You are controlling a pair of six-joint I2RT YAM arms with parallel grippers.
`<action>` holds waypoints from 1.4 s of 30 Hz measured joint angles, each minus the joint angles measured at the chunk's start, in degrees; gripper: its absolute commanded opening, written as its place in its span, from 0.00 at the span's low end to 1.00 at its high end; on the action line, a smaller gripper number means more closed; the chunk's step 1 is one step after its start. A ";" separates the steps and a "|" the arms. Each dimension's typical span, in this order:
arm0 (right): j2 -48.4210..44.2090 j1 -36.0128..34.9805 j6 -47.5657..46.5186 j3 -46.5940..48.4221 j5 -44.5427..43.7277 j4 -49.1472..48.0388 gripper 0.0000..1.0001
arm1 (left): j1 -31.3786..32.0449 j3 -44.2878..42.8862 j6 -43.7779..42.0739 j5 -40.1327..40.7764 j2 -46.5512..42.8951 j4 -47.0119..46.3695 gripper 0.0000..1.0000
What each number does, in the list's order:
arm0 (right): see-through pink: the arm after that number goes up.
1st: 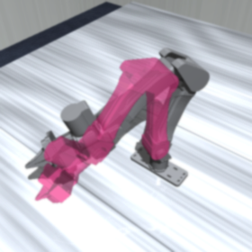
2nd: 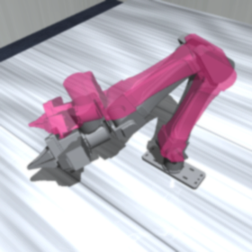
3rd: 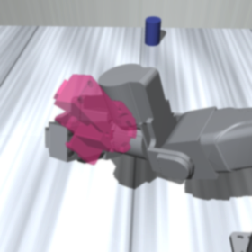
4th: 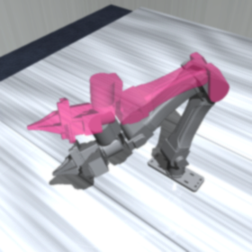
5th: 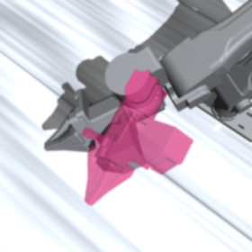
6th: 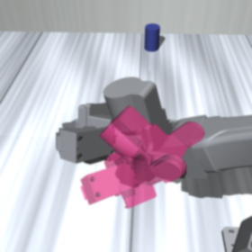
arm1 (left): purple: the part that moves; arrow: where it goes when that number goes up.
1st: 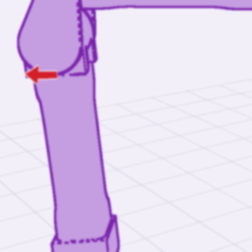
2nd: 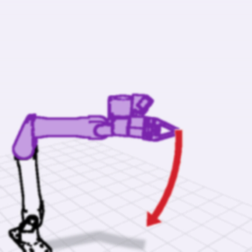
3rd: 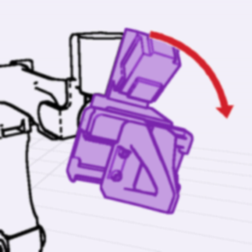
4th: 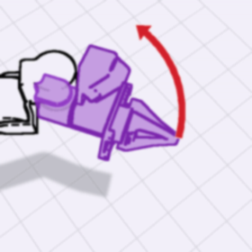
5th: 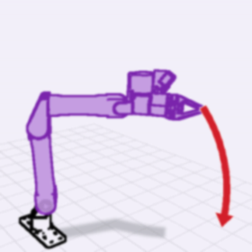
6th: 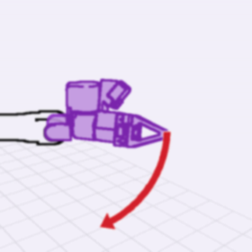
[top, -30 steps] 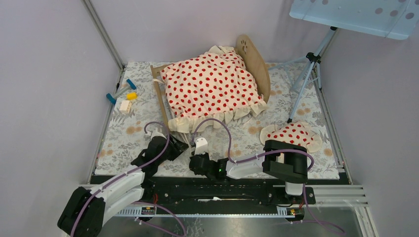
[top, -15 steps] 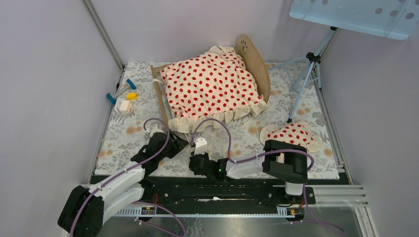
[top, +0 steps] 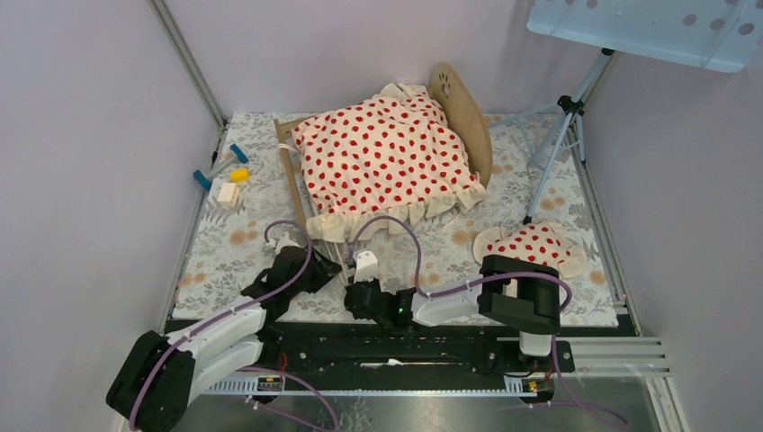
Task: Set up the pet bed
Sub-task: Cross the ropes on the bed frame.
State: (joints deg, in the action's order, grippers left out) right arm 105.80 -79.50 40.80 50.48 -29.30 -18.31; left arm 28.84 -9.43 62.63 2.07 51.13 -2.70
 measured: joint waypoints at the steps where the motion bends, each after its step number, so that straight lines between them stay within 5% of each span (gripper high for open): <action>1: 0.00 0.00 0.02 0.00 0.00 0.00 0.00 | 0.04 0.44 0.02 -0.13 0.00 -0.26 0.40; 6: 0.00 0.00 0.07 0.00 0.00 0.00 0.01 | 0.98 1.44 0.44 -0.48 0.00 -2.01 0.38; 12: 0.00 0.00 0.11 0.02 0.00 0.00 0.02 | 3.17 2.91 1.46 -0.72 -0.35 -2.93 0.12; 18: 0.00 0.00 0.09 0.09 0.00 0.09 0.06 | 3.85 4.28 2.40 -0.74 -1.84 -3.93 0.00; 38: -2.32 -0.48 -1.07 0.22 1.18 5.60 0.31 | 4.07 4.33 2.38 0.81 -6.29 -0.07 0.00; 42: -3.87 -0.50 -1.57 -0.55 2.05 7.48 0.42 | 4.07 4.31 2.38 1.20 -7.85 1.79 0.00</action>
State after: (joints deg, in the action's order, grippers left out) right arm 101.93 -80.01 39.22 49.93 -27.24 -10.83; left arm 32.91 -5.13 65.01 3.27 43.29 -0.91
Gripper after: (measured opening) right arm 0.342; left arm 0.021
